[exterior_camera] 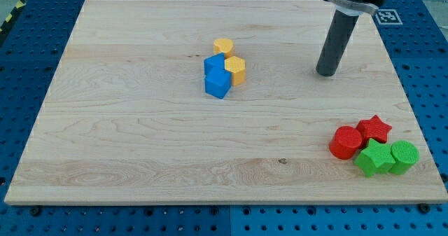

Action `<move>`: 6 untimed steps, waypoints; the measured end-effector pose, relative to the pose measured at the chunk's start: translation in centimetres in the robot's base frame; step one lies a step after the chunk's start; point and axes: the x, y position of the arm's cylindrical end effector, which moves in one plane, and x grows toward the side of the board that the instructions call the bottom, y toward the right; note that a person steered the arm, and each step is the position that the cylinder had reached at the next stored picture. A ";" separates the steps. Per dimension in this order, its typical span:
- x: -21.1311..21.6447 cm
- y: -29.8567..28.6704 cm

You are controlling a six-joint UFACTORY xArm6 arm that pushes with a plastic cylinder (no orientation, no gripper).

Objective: Move your arm towards the blue cube

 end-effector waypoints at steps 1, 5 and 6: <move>0.1 -0.1; 3.8 -13.1; 3.8 -15.4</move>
